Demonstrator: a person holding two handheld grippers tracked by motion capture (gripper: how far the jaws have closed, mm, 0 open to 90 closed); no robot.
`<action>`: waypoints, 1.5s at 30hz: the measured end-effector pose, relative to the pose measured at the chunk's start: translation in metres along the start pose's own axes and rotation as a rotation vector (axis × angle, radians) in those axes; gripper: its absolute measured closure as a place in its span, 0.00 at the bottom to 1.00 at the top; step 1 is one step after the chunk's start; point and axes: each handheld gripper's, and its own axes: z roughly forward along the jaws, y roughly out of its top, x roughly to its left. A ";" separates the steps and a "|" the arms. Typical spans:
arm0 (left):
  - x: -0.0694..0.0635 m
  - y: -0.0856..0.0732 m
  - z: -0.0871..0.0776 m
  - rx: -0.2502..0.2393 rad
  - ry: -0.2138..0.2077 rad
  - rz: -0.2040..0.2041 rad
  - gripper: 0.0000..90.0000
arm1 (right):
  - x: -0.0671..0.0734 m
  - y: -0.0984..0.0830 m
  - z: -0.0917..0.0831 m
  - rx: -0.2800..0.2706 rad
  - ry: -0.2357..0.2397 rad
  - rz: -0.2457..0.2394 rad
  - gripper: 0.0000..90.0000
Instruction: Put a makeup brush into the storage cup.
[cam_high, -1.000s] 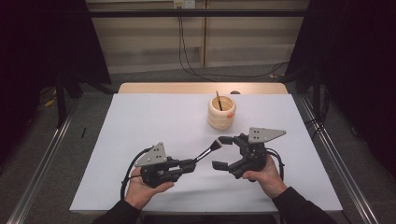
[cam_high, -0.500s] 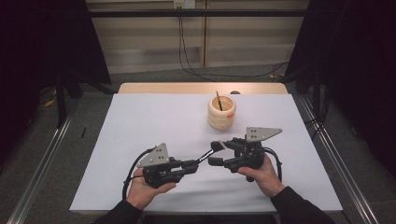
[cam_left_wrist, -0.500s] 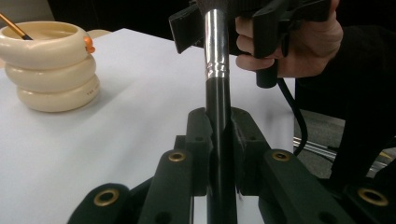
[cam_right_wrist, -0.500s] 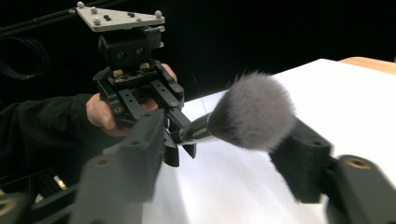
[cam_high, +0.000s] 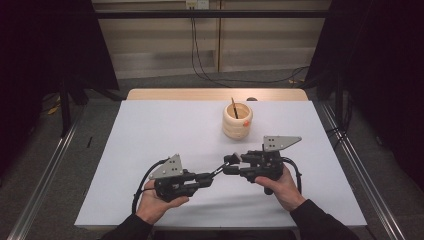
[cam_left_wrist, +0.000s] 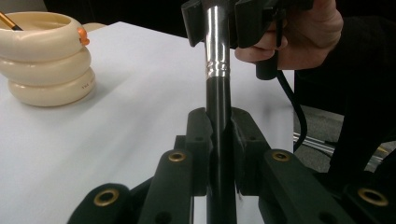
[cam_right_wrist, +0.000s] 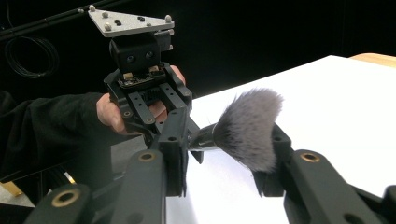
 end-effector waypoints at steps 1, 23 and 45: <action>0.000 0.000 0.000 -0.001 -0.005 0.002 0.88 | 0.000 0.000 0.000 -0.001 0.001 0.001 0.71; 0.004 -0.007 0.007 0.017 0.020 0.016 0.83 | 0.003 0.004 0.000 0.004 0.053 0.007 0.85; 0.007 -0.009 0.008 0.013 0.081 -0.042 0.45 | 0.004 0.006 -0.001 0.011 0.025 -0.002 0.85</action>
